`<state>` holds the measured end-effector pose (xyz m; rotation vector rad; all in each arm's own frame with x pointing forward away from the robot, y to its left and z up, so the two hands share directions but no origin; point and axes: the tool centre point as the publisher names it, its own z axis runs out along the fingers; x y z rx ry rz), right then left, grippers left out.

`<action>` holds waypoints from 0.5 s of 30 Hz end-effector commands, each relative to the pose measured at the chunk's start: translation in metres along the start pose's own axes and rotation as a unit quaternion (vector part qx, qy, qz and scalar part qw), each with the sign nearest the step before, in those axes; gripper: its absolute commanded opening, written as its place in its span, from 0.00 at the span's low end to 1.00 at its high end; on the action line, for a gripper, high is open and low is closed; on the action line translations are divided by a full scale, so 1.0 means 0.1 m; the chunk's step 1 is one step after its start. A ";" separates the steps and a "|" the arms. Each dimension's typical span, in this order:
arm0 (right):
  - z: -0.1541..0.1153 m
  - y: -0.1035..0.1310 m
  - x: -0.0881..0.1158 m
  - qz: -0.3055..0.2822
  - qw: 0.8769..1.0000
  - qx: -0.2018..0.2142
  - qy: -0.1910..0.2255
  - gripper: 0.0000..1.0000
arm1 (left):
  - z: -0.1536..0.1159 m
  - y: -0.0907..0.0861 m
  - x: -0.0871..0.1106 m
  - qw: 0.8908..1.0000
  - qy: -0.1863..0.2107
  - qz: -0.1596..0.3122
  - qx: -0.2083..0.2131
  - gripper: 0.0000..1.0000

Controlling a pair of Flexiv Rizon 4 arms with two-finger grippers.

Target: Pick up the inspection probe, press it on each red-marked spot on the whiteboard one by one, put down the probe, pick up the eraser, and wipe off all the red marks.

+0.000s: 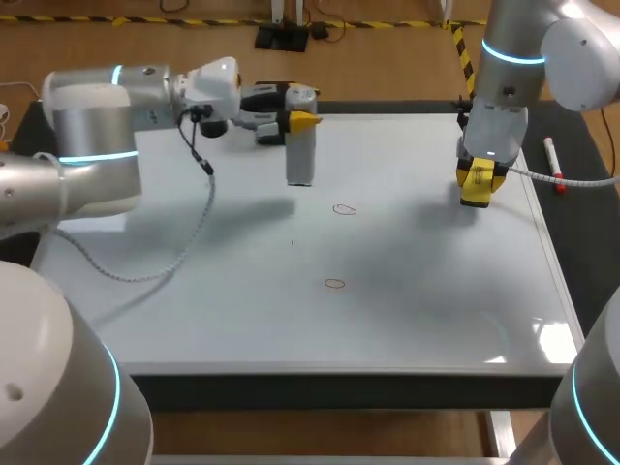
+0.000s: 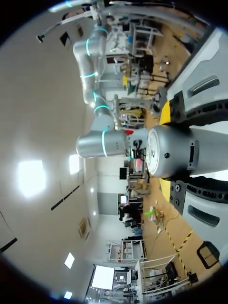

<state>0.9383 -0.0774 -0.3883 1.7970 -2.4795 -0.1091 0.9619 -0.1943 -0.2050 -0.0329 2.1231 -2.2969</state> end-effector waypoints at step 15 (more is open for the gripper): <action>-0.01 -0.01 0.00 -0.001 1.000 0.001 0.001 0.00 | -1.05 -0.13 0.06 0.998 -0.059 0.013 -0.007 0.00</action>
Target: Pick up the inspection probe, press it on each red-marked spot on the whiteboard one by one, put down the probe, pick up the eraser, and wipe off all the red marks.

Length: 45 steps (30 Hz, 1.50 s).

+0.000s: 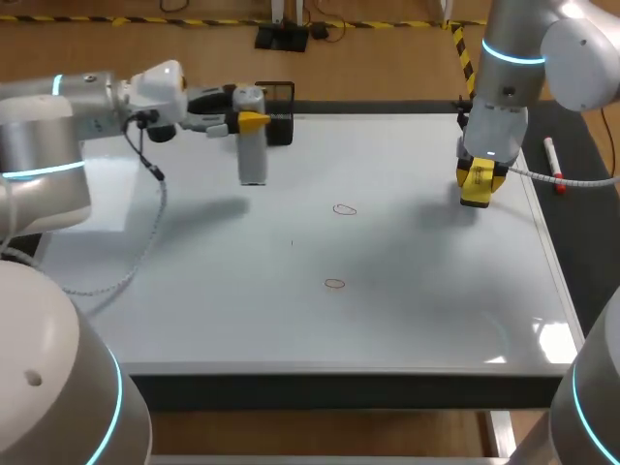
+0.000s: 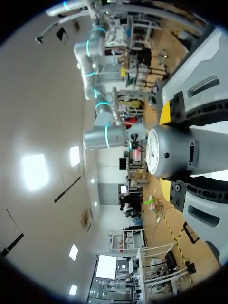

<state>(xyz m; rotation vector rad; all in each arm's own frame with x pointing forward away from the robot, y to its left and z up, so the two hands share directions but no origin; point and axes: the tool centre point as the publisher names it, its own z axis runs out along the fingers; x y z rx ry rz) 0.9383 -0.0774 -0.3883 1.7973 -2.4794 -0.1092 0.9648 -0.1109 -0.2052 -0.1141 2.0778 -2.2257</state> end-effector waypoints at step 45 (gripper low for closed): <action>-0.09 0.33 -0.55 -0.041 0.999 0.014 0.025 0.00 | -1.13 -0.17 -0.05 0.995 -0.102 0.024 0.002 0.00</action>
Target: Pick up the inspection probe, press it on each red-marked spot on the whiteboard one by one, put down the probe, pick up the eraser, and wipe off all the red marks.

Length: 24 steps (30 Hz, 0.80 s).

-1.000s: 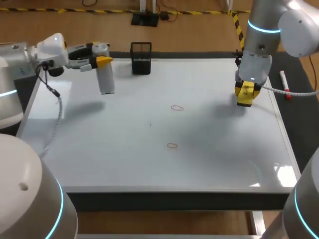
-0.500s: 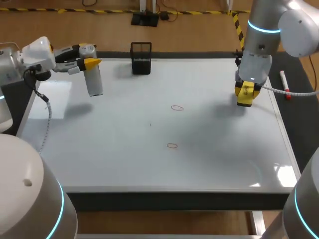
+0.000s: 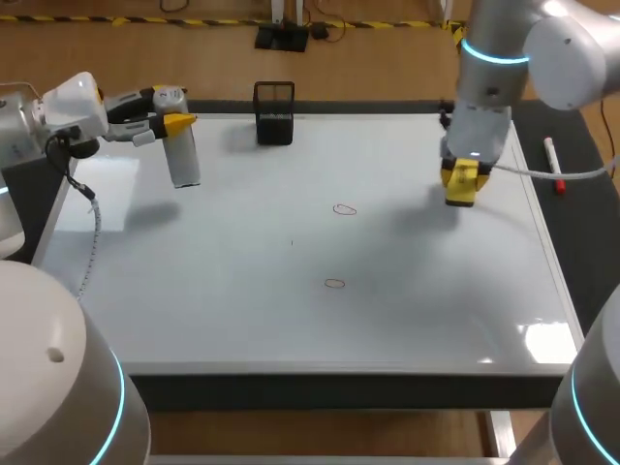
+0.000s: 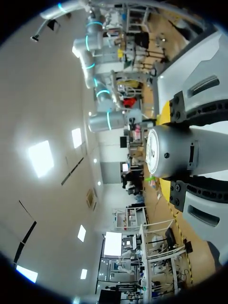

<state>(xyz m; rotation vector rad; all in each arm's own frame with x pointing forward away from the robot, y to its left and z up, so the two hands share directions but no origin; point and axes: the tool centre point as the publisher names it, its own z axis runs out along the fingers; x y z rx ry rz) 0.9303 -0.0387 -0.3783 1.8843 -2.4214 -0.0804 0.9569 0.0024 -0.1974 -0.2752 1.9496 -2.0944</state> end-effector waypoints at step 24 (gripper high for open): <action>0.11 0.67 -1.74 -0.125 0.992 0.002 -0.013 0.00 | 0.00 -0.01 0.01 1.000 -0.001 0.000 0.000 0.00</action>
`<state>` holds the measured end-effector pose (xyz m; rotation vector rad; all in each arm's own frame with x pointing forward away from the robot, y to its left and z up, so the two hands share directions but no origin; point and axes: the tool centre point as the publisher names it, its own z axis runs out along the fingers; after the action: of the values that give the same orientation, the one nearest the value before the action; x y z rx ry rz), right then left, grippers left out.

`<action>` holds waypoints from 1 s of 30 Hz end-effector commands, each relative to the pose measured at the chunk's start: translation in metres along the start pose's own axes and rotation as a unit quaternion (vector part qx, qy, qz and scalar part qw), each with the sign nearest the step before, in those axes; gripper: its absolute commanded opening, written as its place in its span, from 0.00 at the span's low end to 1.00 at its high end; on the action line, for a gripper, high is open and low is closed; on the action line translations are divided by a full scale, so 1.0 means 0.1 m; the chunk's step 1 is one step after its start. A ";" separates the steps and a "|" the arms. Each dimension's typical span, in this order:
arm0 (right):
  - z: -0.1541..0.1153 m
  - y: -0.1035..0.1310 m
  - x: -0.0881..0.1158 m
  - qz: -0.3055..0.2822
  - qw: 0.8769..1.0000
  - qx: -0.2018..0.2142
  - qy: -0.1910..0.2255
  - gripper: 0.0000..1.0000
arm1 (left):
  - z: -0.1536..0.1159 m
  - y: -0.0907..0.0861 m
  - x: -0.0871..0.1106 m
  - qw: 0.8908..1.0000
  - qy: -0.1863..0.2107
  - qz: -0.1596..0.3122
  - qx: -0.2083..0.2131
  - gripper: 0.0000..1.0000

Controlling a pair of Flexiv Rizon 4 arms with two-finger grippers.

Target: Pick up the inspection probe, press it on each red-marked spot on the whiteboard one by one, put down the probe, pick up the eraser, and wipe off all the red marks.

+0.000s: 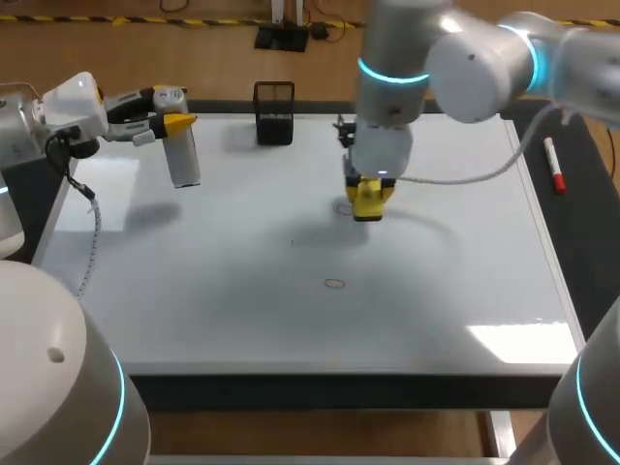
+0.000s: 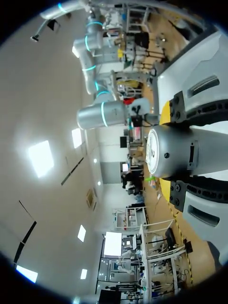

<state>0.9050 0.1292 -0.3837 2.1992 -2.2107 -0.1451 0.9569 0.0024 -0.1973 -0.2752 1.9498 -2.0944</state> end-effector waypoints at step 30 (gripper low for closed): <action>0.36 -0.06 -0.77 -0.010 1.000 0.003 -0.009 0.00 | 0.00 -0.01 0.01 1.000 -0.001 0.000 0.000 0.00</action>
<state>0.9045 0.2061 -0.4122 2.2359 -2.2103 -0.1619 0.9568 0.0024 -0.1972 -0.2752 1.9500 -2.0943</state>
